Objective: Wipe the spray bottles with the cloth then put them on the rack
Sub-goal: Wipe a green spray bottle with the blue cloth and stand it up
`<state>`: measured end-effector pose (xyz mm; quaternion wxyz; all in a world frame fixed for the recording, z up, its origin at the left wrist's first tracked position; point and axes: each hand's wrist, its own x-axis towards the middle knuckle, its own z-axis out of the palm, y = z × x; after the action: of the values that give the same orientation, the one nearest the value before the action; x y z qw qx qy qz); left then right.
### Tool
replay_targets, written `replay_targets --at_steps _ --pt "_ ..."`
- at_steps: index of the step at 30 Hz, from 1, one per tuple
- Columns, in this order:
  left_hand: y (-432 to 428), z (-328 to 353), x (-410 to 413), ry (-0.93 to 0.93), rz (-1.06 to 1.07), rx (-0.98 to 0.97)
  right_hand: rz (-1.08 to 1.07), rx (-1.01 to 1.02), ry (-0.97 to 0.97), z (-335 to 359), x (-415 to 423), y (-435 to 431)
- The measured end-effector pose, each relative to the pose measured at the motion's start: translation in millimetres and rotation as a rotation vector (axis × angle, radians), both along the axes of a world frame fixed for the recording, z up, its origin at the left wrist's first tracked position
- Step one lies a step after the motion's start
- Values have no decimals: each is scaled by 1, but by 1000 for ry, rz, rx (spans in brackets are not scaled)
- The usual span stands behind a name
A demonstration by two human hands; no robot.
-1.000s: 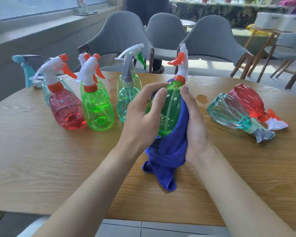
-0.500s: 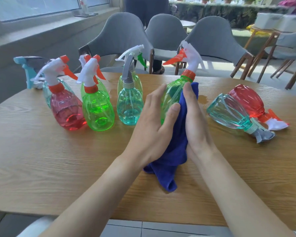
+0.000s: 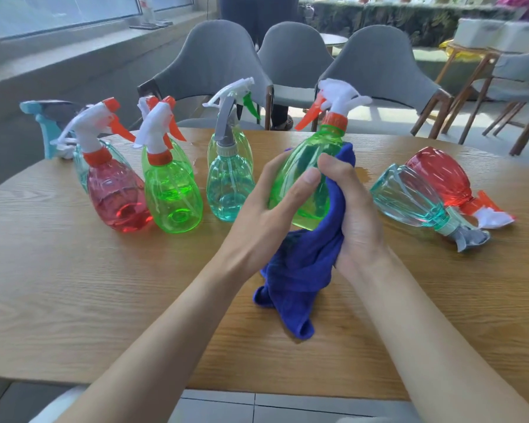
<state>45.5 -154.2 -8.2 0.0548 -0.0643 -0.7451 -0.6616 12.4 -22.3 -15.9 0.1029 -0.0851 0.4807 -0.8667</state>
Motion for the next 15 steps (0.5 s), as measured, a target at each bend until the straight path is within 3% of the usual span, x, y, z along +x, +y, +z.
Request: replay_targets --at_steps 5,11,15 --pt "3 -2 1 -57 -23 -70 -42 -94 -94 -7 -4 1" --pt "0 -5 -3 -65 57 -309 -44 26 -190 -9 -6 0" --pt "-1 -5 -3 -102 1 -301 -119 -88 -265 -10 -11 1"
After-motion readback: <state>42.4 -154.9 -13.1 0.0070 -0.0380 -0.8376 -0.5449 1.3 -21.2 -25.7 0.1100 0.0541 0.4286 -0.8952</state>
